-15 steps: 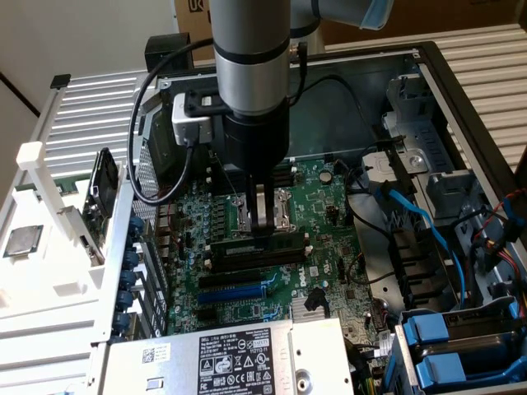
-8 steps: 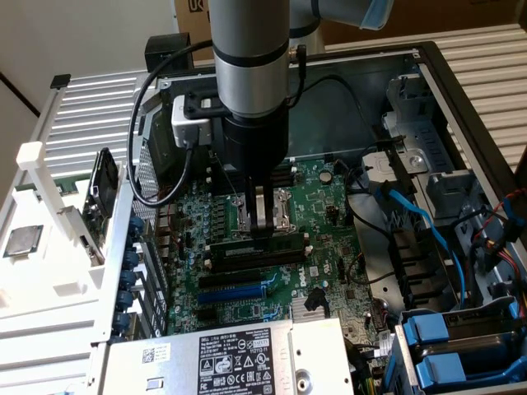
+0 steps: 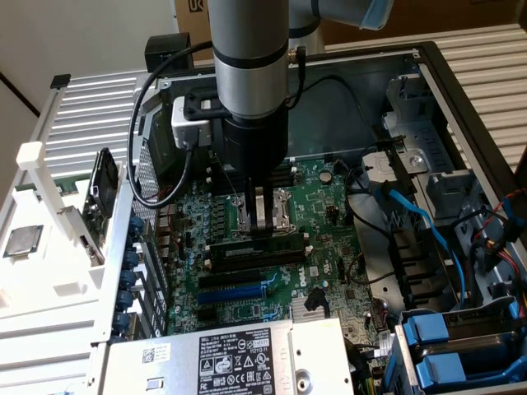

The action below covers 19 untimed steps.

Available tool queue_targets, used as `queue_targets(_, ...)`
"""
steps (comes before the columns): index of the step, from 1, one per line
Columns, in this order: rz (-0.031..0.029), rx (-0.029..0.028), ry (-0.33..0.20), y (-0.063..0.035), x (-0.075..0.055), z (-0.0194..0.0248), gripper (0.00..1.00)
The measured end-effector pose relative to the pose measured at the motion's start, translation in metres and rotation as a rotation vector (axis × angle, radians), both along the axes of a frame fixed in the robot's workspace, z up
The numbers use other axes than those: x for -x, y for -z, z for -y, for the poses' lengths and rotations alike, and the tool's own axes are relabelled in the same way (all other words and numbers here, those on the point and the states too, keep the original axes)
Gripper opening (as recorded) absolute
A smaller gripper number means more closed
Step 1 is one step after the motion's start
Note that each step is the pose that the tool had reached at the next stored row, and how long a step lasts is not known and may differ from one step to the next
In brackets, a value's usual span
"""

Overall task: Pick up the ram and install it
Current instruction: 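Insert the ram into the slot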

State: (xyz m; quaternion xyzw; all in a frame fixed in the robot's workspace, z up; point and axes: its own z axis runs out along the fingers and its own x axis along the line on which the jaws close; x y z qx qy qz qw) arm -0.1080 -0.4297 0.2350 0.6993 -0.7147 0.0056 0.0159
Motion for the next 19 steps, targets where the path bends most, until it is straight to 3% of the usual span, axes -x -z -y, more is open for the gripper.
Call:
queue_targets(8, 0.001, 0.0004, 0.0, 0.0, 0.0, -0.0011, 0.13)
queue_targets(12, 0.006, 0.0011, 0.0, 0.0003, 0.0, -0.0016, 0.13)
queue_targets(19, 0.009, 0.0012, 0.0, 0.001, 0.0007, -0.0015, 0.13)
